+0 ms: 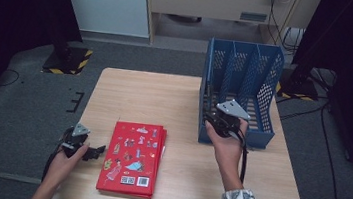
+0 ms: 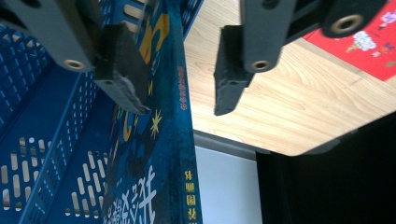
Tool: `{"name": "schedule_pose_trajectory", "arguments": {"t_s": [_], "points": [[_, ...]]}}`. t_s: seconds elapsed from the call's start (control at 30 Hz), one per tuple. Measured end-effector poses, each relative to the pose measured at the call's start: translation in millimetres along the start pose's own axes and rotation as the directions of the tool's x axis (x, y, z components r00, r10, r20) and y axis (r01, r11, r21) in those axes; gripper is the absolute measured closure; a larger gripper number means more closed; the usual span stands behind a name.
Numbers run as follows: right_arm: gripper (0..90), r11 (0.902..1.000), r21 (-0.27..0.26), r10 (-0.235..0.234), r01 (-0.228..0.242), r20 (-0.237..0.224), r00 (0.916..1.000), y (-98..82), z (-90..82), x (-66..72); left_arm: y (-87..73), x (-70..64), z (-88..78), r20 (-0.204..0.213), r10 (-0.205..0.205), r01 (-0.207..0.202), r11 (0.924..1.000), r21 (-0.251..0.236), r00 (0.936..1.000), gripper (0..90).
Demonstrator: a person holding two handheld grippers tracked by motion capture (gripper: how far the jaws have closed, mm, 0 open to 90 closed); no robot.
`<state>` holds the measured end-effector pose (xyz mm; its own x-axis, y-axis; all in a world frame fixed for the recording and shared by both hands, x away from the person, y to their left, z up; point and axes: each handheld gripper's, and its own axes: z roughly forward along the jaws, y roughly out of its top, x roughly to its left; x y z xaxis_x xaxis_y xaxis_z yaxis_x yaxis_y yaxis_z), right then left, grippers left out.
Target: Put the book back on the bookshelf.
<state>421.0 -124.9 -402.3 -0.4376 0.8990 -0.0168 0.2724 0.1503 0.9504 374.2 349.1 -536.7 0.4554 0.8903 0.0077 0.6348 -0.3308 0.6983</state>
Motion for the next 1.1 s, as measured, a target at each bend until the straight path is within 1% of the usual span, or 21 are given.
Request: {"name": "schedule_pose_trajectory", "arguments": {"t_s": [0.07,0.1,0.13,0.17,0.27,0.3,0.33,0.47,0.5,0.53,0.57,0.6,0.63,0.67,0.73,0.77,0.8,0.83,0.87,0.93,1.1], "points": [[51.1,1.0000,-0.006,0.005,-0.005,-0.005,1.0000,-0.3,-1.5,0.2,0.0,0.0,0.0,0.000,0.000,0.000,1.0000,0.000,1.0000,0.0],[46.6,0.9999,-0.011,0.002,-0.002,-0.018,0.9998,-0.8,-4.4,0.9,0.0,0.0,0.0,0.000,0.000,0.000,1.0000,0.000,1.0000,0.0],[44.8,0.9999,-0.013,0.001,-0.001,-0.025,0.9997,-1.2,-6.0,1.5,0.0,0.0,0.0,0.000,0.000,0.000,1.0000,0.000,1.0000,0.0],[44.8,0.9999,-0.013,0.001,-0.001,-0.025,0.9997,-1.2,-6.0,1.5,0.1,0.0,0.0,0.000,0.001,-0.001,1.0000,0.000,1.0000,0.0],[38.3,0.9998,-0.017,-0.008,0.007,-0.033,0.9994,-4.1,-12.9,5.8,0.1,0.0,0.1,0.000,0.000,0.000,1.0000,0.000,1.0000,0.0],[38.3,0.9998,-0.017,-0.008,0.007,-0.033,0.9994,-4.1,-12.9,5.8,0.1,0.0,0.1,0.000,0.000,0.000,1.0000,0.000,1.0000,0.0],[35.0,0.9999,-0.015,-0.010,0.009,-0.054,0.9985,-6.9,-15.7,8.3,0.1,0.0,0.0,0.000,0.001,-0.001,1.0000,0.000,1.0000,0.0],[30.1,0.9999,-0.002,-0.017,0.017,-0.088,0.9960,-13.5,-20.2,14.8,0.1,-0.1,0.1,0.000,-0.001,0.001,1.0000,0.000,1.0000,0.0],[30.1,0.9999,-0.002,-0.017,0.017,-0.088,0.9960,-13.5,-20.2,14.8,0.1,-0.2,0.1,0.000,-0.001,0.001,1.0000,0.000,1.0000,0.0],[29.6,0.9999,-0.002,-0.015,0.015,-0.095,0.9954,-15.3,-21.3,16.9,0.2,-0.3,0.1,-0.001,-0.003,0.003,1.0000,0.001,1.0000,0.0],[28.3,0.9998,-0.006,-0.018,0.018,-0.114,0.9933,-19.3,-23.7,21.4,0.2,-0.4,0.1,-0.001,-0.003,0.003,1.0000,0.002,1.0000,0.0],[28.3,0.9998,-0.006,-0.018,0.018,-0.114,0.9933,-19.3,-23.7,21.4,0.2,-0.6,0.1,-0.002,-0.004,0.004,1.0000,0.002,1.0000,0.0],[27.0,0.9998,-0.003,-0.021,0.021,-0.138,0.9902,-23.9,-25.5,26.7,0.1,-0.7,0.0,-0.002,-0.004,0.004,1.0000,0.002,1.0000,0.0],[27.0,0.9998,-0.003,-0.021,0.021,-0.138,0.9902,-23.9,-25.5,26.7,0.1,-0.9,0.0,-0.002,-0.004,0.004,1.0000,0.002,1.0000,0.0],[26.1,0.9995,0.002,-0.032,0.033,-0.158,0.9870,-28.7,-26.1,32.6,0.0,-1.5,0.1,-0.001,-0.008,0.008,1.0000,0.003,1.0000,0.0],[24.7,0.9990,0.012,-0.040,0.043,-0.179,0.9829,-33.3,-26.2,38.7,0.1,-1.9,0.0,-0.002,-0.010,0.010,0.9999,0.003,0.9999,0.0],[24.7,0.9990,0.012,-0.040,0.043,-0.179,0.9829,-33.3,-26.2,38.7,0.1,-1.9,0.0,-0.002,-0.010,0.010,0.9999,0.003,0.9999,0.0],[23.4,0.9985,0.018,-0.048,0.053,-0.199,0.9789,-37.9,-25.7,44.7,0.0,-2.1,0.1,-0.003,-0.013,0.013,0.9999,0.003,0.9999,0.0],[23.4,0.9985,0.018,-0.048,0.053,-0.199,0.9789,-37.9,-25.7,44.7,0.0,-2.1,0.1,-0.003,-0.013,0.013,0.9999,0.003,0.9999,0.0],[21.5,0.9978,0.034,-0.047,0.056,-0.230,0.9721,-45.4,-23.7,53.4,0.0,-2.2,0.0,-0.003,-0.014,0.014,0.9999,0.003,0.9999,0.0],[17.9,0.9939,0.086,-0.043,0.069,-0.274,0.9607,-56.6,-16.3,68.5,-0.4,-2.8,-0.4,-0.003,-0.014,0.014,0.9999,0.003,0.9999,0.0]]}}
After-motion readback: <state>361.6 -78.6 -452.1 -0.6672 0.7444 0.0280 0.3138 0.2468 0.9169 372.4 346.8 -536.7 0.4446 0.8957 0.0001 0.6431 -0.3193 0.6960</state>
